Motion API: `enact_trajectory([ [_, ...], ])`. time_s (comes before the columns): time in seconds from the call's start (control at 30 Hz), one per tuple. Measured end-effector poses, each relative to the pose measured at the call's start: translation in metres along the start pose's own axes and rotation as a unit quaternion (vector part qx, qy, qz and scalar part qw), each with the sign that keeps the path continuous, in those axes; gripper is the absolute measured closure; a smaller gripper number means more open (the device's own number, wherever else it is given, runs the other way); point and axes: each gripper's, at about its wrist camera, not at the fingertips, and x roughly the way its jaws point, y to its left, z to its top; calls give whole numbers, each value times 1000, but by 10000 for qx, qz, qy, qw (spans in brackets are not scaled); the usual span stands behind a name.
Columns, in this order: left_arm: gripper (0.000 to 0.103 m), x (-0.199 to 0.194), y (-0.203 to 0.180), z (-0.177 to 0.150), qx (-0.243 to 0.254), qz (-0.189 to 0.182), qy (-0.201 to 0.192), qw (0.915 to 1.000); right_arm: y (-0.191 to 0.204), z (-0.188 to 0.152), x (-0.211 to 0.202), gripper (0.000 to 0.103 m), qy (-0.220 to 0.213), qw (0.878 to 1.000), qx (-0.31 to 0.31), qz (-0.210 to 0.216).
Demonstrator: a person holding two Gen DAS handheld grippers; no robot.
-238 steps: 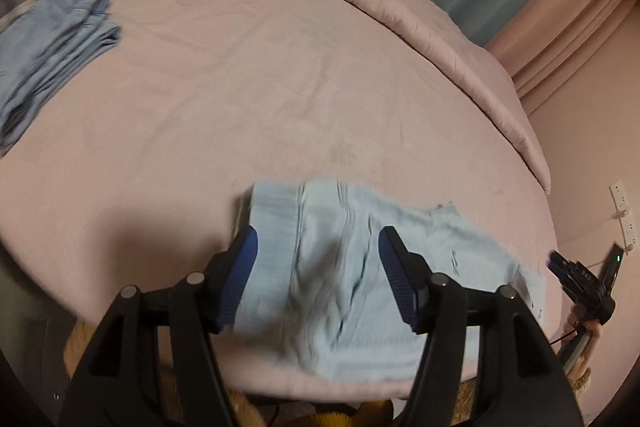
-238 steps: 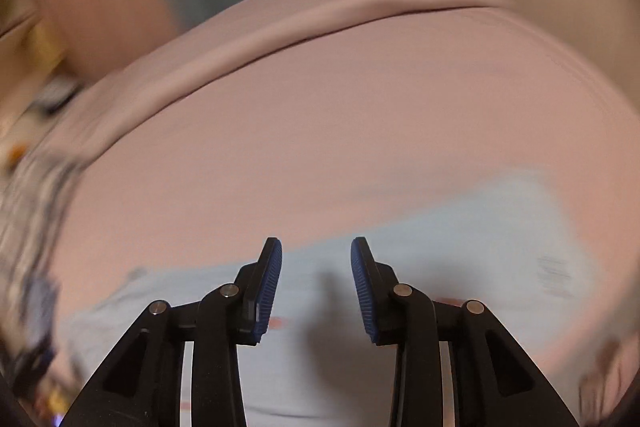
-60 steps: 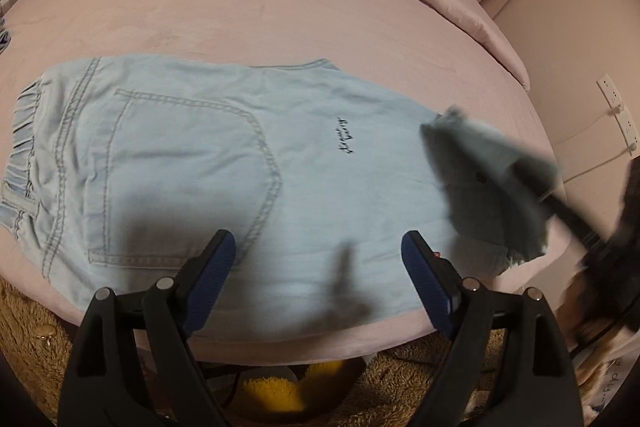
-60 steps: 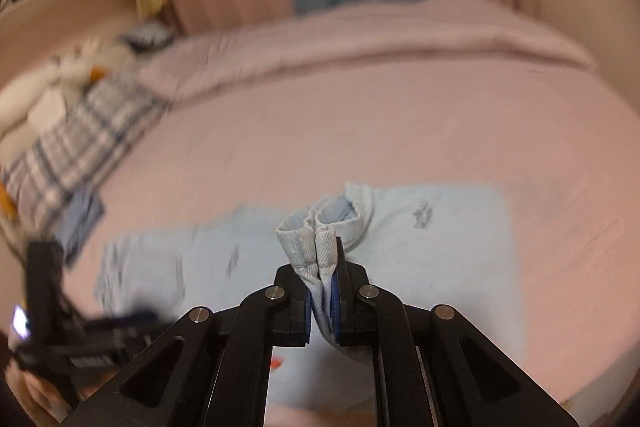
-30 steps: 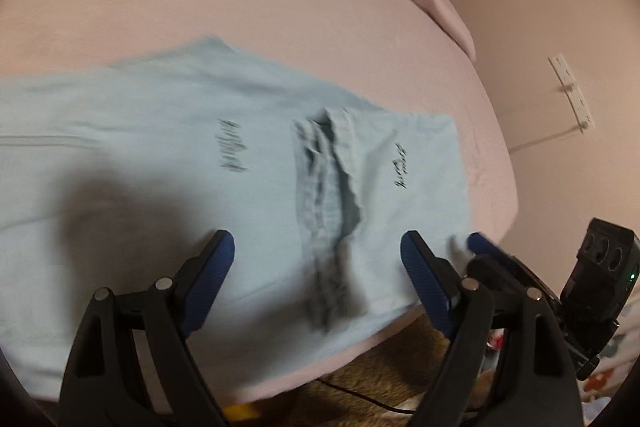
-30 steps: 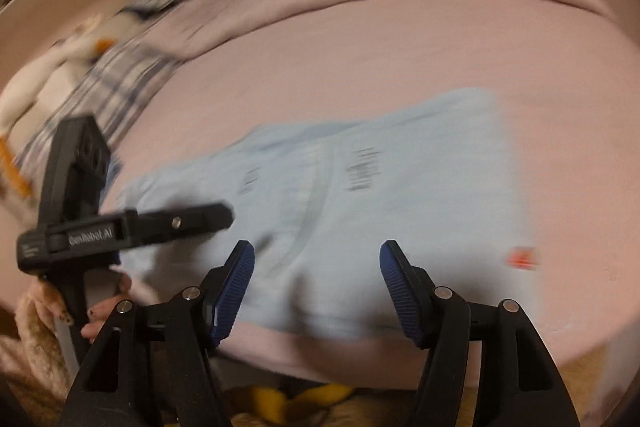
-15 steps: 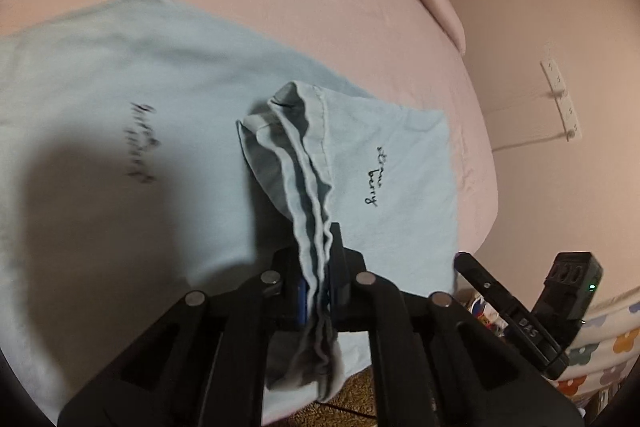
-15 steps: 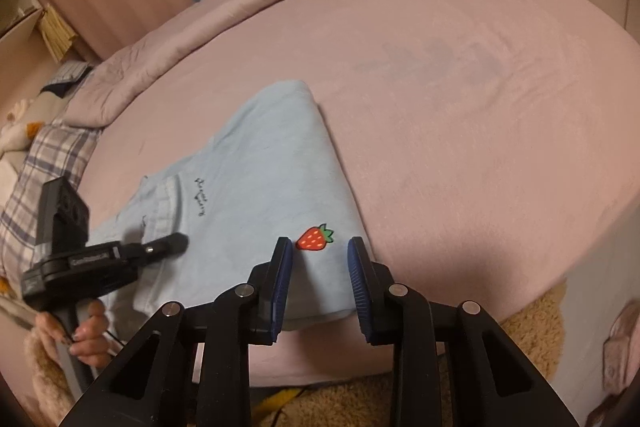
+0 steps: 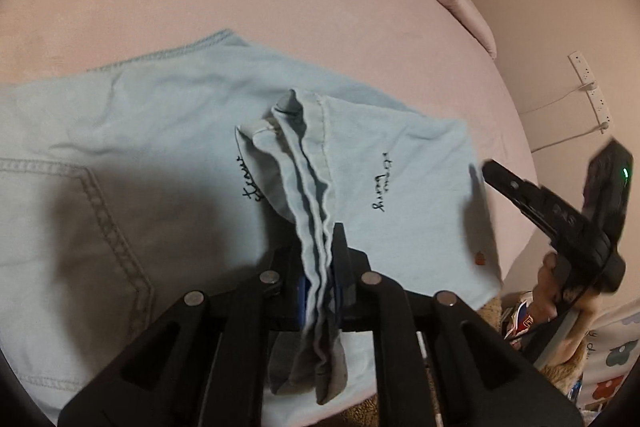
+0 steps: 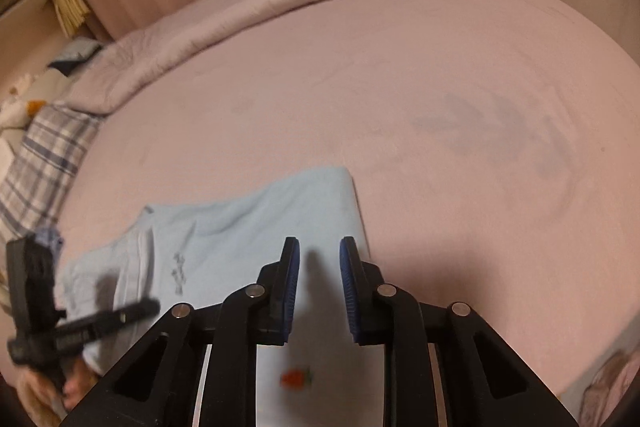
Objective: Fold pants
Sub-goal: 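Grasp the folded leg edge with the left tool while the right tool withdraws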
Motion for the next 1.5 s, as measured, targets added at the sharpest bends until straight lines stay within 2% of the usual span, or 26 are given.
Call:
enact_trajectory([
  [0.07,90,0,1,1,-9,-37,-3,10000,3,4,18,80,253,9996,-79,-16],
  [0.13,90,-1,3,1,-39,-63,27,10000,5,-1,35,81,458,9986,-173,-210],
  [0.17,89,-5,8,-1,-36,-67,31,10000,6,-4,37,81,458,9984,-219,-249],
  [0.3,90,-12,9,-9,-3,-86,63,9999,11,-21,28,81,342,9982,-318,-377],
  [0.53,85,-23,11,-33,-15,-118,118,9999,3,-45,9,81,339,9985,-296,-314],
  [0.67,80,-28,16,-40,6,-122,141,9998,-4,-50,2,81,388,9985,-287,-263],
  [0.83,79,-31,13,-48,96,-34,108,9999,-4,-60,-7,81,442,9985,-236,-201],
  [1.03,76,-35,19,-52,-60,-220,191,9996,-19,-61,-32,80,454,9990,58,22],
  [1.1,74,-36,19,-53,-34,-228,185,9996,-25,-59,-38,77,383,9992,142,5],
  [1.17,73,-34,17,-53,8,-218,163,9996,-35,-60,-42,59,313,9992,254,-33],
  [1.23,77,-32,16,-52,29,-189,127,9997,-47,-66,-42,57,348,9983,459,36],
  [1.27,82,-32,17,-53,18,-138,83,9999,-52,-70,-39,57,439,9975,543,124],
  [1.33,84,-32,17,-55,-17,-131,53,9999,-57,-73,-27,57,617,9947,717,394],
  [1.4,85,-36,16,-55,-6,-110,-8,9999,-58,-77,-25,60,634,9936,779,518],
  [1.47,86,-40,13,-56,84,-87,-84,9999,-60,-78,-29,83,539,9945,738,514],
  [1.5,86,-43,10,-57,169,-48,-141,9997,-59,-76,-32,84,491,9948,725,520],
])
